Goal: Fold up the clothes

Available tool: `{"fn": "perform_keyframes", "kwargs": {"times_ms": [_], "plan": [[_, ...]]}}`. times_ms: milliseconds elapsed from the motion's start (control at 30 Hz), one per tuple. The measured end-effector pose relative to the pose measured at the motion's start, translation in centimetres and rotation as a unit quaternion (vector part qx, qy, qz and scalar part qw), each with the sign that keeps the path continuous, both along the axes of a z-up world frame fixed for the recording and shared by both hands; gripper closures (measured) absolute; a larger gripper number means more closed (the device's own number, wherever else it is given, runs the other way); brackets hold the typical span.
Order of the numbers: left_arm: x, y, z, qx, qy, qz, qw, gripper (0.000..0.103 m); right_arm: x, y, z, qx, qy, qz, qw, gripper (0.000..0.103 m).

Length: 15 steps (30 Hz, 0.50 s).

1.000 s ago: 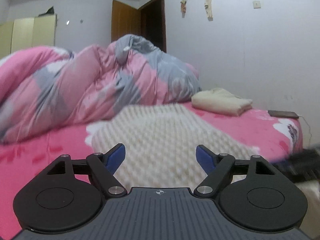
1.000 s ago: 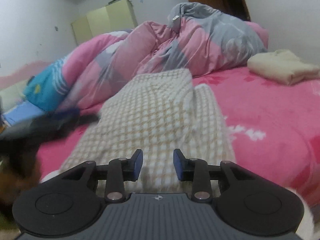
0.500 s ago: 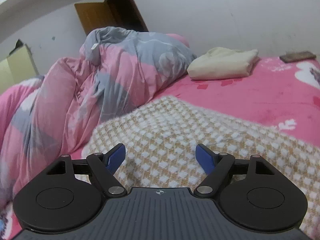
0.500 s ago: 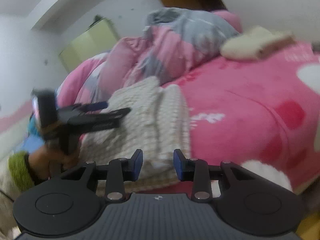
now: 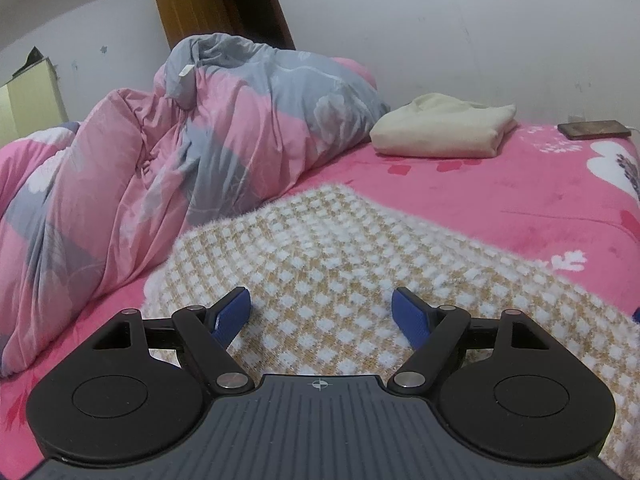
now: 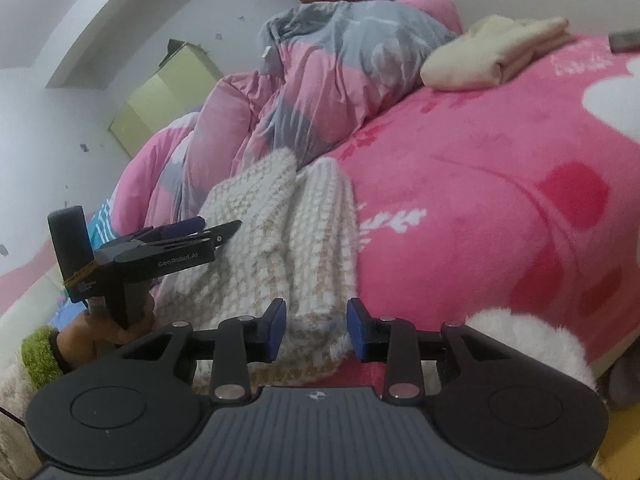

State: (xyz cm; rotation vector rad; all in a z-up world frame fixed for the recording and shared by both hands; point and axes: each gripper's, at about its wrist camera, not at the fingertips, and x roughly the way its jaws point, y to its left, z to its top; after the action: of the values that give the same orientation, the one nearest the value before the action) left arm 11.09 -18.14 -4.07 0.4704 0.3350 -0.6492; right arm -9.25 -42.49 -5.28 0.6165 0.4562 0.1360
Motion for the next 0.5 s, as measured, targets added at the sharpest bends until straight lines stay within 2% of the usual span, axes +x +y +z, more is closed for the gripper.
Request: {"fn": "perform_keyframes", "kwargs": {"times_ms": [133,200,367,433,500], "plan": [[0.0,-0.1,0.0,-0.002,0.0,0.001,1.0,0.024,0.2,-0.2,0.6,-0.021,-0.004,-0.016,1.0,0.071],[0.1,-0.1,-0.1,-0.003,0.001,0.001,1.0,0.024,0.0,-0.1,1.3,-0.026,-0.02,-0.016,0.999,0.072],[0.2,0.0,-0.1,-0.007,0.005,0.002,1.0,0.023,-0.2,1.9,3.0,-0.059,-0.085,0.031,0.994,0.072],[0.3,0.1,-0.1,-0.009,0.008,0.003,0.9999,0.022,0.3,2.8,2.6,-0.078,-0.078,0.049,0.993,0.072],[0.5,0.1,-0.1,-0.012,0.014,0.004,0.9998,0.021,1.9,3.3,0.7,-0.111,-0.015,0.048,0.993,0.074]]}}
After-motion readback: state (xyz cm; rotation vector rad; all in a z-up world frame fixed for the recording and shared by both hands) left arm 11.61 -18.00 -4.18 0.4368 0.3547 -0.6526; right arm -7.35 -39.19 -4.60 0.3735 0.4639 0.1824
